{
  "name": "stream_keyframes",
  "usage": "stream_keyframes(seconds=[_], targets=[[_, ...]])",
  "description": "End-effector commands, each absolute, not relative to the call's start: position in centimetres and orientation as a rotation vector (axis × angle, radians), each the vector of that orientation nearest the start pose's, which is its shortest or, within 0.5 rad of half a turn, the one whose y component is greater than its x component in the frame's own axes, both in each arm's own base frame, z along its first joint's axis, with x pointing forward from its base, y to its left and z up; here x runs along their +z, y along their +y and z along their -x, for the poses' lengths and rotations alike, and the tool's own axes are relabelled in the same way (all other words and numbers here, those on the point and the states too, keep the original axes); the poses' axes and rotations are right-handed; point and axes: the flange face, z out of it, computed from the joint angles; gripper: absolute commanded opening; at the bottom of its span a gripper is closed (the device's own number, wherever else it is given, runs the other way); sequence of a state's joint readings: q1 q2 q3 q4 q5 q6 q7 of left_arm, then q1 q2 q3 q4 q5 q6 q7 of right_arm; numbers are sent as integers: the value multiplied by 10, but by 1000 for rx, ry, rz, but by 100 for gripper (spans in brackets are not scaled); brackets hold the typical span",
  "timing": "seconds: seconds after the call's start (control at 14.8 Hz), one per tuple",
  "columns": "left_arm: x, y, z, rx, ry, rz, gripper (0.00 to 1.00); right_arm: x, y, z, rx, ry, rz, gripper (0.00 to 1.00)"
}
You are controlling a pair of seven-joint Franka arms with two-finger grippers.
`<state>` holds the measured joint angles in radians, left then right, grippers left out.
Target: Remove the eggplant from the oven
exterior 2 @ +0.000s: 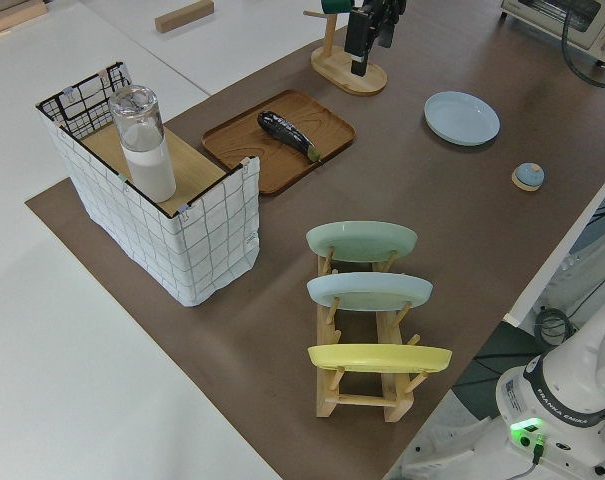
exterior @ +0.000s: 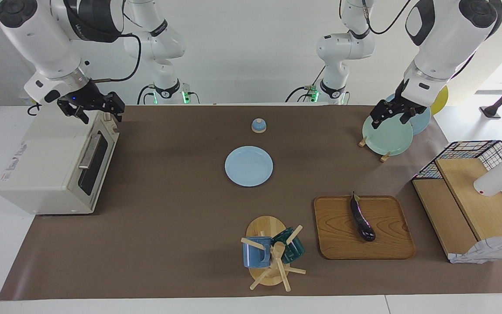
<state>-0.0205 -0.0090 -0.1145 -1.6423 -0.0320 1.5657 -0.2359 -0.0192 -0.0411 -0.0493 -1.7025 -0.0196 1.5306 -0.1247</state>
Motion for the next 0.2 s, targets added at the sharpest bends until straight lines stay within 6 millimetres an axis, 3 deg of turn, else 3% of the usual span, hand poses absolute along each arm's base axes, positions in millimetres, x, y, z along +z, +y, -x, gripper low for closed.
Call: stream_keyframes(seconds=[0.0,0.14], targets=[[596,-78,-546,145,-110,3164,100,586,-39,-530,191,-71,3148,100],[596,-79,-545,146,-105,3165,100,586,-39,-530,189,-69,3148,100]])
